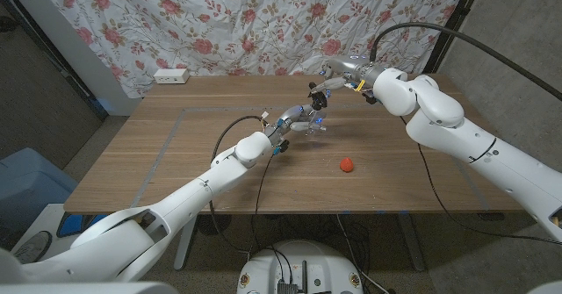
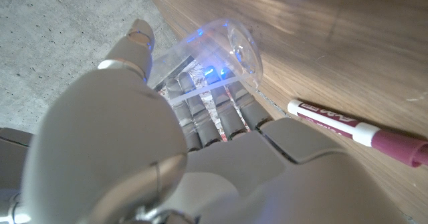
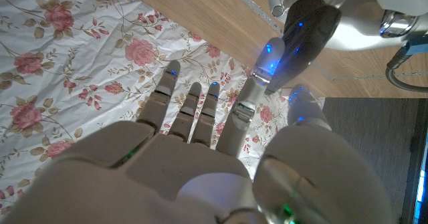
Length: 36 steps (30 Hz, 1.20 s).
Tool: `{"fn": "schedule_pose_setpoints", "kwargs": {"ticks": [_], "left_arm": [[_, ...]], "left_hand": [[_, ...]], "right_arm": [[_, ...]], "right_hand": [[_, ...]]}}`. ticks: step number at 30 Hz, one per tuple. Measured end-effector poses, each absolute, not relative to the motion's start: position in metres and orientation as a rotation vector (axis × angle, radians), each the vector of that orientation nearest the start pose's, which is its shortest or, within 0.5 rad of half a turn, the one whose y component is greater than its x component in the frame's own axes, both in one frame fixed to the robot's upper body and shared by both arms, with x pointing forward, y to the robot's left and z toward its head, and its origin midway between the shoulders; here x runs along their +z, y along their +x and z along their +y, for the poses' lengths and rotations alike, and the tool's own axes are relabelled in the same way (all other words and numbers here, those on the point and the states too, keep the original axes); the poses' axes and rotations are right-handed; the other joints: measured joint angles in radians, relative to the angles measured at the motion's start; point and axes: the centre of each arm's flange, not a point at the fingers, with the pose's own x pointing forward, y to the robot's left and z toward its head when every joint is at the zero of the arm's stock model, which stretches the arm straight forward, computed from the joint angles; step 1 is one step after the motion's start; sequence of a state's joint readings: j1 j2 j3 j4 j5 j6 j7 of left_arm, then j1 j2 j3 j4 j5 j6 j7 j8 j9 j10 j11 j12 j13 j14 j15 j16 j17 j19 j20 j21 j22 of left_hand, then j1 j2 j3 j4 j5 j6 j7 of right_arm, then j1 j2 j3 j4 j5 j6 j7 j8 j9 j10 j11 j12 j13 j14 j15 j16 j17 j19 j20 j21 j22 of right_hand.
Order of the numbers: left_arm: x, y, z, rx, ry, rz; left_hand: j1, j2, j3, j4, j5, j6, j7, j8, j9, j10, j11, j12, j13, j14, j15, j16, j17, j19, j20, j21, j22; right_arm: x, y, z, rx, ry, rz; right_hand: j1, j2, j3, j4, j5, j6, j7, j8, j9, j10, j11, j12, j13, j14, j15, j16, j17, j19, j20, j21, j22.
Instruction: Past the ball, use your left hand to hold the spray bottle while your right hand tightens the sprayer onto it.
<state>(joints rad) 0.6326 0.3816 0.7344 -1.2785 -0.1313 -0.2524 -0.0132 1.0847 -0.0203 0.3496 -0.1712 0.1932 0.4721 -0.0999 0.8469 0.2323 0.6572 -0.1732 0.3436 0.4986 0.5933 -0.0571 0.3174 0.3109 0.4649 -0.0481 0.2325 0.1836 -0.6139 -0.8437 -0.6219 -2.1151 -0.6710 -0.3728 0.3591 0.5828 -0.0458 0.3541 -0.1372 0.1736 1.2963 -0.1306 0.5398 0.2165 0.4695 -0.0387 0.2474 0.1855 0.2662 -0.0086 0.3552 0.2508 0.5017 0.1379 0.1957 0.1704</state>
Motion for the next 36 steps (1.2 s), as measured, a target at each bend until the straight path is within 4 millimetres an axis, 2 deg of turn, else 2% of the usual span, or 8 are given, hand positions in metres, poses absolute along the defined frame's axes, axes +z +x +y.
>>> {"fn": "schedule_pose_setpoints", "kwargs": {"ticks": [8,10,11,14,18,25,30,36], "left_arm": [[-0.019,0.646,0.079,-0.501,0.549,-0.679],[-0.02,0.646,0.079,-0.501,0.549,-0.679],[-0.02,0.646,0.079,-0.5,0.548,-0.679],[-0.02,0.645,0.08,-0.5,0.547,-0.679],[-0.02,0.645,0.08,-0.499,0.547,-0.68],[-0.021,0.645,0.081,-0.51,0.547,-0.674],[-0.02,0.645,0.082,-0.521,0.548,-0.671],[-0.019,0.646,0.082,-0.532,0.547,-0.667]], "left_hand": [[0.0,0.0,0.0,0.0,0.0,0.0,0.0,0.004,0.0,0.0,0.0,-0.004,0.0,0.0,0.0,0.0,0.0,0.0,0.0,0.0,0.0],[0.0,0.0,0.0,0.0,0.0,0.0,0.0,0.004,0.0,0.0,0.0,-0.004,0.0,0.0,0.0,0.0,0.0,0.0,0.0,0.0,0.0],[0.0,0.0,0.0,0.0,0.0,0.0,0.0,0.004,0.0,0.0,0.0,-0.004,0.0,0.0,0.0,0.0,0.0,0.0,0.0,0.0,0.0],[0.0,0.0,0.0,0.0,0.0,0.0,0.0,0.004,0.0,0.0,0.0,-0.004,0.0,0.0,0.0,0.0,0.002,0.0,0.0,0.0,0.0],[0.0,0.0,0.0,0.0,0.0,0.0,0.0,0.006,0.0,0.0,0.0,-0.004,0.0,0.0,0.0,0.0,0.003,0.0,0.0,-0.001,0.0],[0.0,0.0,0.0,0.0,0.0,0.0,0.0,0.008,0.0,0.0,0.0,-0.004,0.005,0.0,0.0,-0.004,0.003,0.0,0.0,-0.008,0.0],[0.0,0.0,0.0,0.0,0.0,0.0,0.0,0.008,-0.005,0.0,0.0,-0.008,0.005,0.0,0.0,-0.008,0.003,0.0,0.0,-0.008,0.0],[0.0,0.0,0.0,0.0,0.0,0.0,0.0,0.008,-0.005,0.0,0.0,-0.008,0.005,0.0,0.0,-0.008,0.003,0.0,0.0,-0.008,0.0]], "right_arm": [[0.135,0.513,-0.163,-0.007,-1.632,-0.699],[0.136,0.512,-0.164,-0.011,-1.633,-0.699],[0.137,0.512,-0.164,-0.015,-1.635,-0.698],[0.14,0.509,-0.167,-0.024,-1.641,-0.7],[0.143,0.507,-0.171,-0.029,-1.645,-0.698],[0.149,0.503,-0.177,-0.014,-1.642,-0.695],[0.152,0.501,-0.181,0.0,-1.644,-0.7],[0.153,0.499,-0.184,0.031,-1.65,-0.712]], "right_hand": [[-0.046,-0.006,-0.017,0.017,0.0,-0.023,0.011,-0.011,0.005,-0.009,0.009,-0.007,0.003,0.0,0.011,0.0,0.0,-0.004,0.004,-0.004,0.0],[-0.055,0.003,-0.02,0.02,0.0,-0.029,0.008,-0.011,0.003,-0.009,0.009,-0.012,0.003,0.0,0.011,-0.004,0.0,-0.004,0.004,-0.004,0.0],[-0.065,-0.007,-0.022,0.022,0.0,-0.036,0.008,-0.016,0.002,-0.011,0.011,-0.012,0.003,0.0,0.011,-0.004,0.0,-0.004,0.004,-0.004,0.0],[-0.081,-0.006,-0.028,0.028,0.0,-0.081,0.01,-0.04,-0.005,-0.021,0.021,-0.02,0.003,-0.009,0.02,-0.008,0.0,-0.011,0.01,-0.004,0.0],[-0.095,-0.003,-0.028,0.028,0.002,-0.172,0.011,-0.09,-0.019,-0.048,0.038,-0.04,0.004,-0.024,0.035,-0.02,0.003,-0.034,0.009,-0.008,0.0],[-0.092,0.0,-0.015,-0.004,0.004,-0.277,0.009,-0.14,-0.021,-0.107,0.058,-0.055,0.008,-0.065,0.057,-0.046,0.0,-0.068,0.019,-0.008,0.0],[-0.015,-0.009,0.002,-0.03,0.008,-0.346,-0.009,-0.17,-0.021,-0.16,0.062,-0.063,0.008,-0.095,0.073,-0.062,0.0,-0.089,0.02,-0.008,0.0],[0.036,-0.025,0.015,-0.042,0.012,-0.43,-0.041,-0.196,-0.01,-0.222,0.064,-0.067,0.012,-0.136,0.092,-0.083,0.0,-0.111,0.028,-0.008,-0.003]]}}
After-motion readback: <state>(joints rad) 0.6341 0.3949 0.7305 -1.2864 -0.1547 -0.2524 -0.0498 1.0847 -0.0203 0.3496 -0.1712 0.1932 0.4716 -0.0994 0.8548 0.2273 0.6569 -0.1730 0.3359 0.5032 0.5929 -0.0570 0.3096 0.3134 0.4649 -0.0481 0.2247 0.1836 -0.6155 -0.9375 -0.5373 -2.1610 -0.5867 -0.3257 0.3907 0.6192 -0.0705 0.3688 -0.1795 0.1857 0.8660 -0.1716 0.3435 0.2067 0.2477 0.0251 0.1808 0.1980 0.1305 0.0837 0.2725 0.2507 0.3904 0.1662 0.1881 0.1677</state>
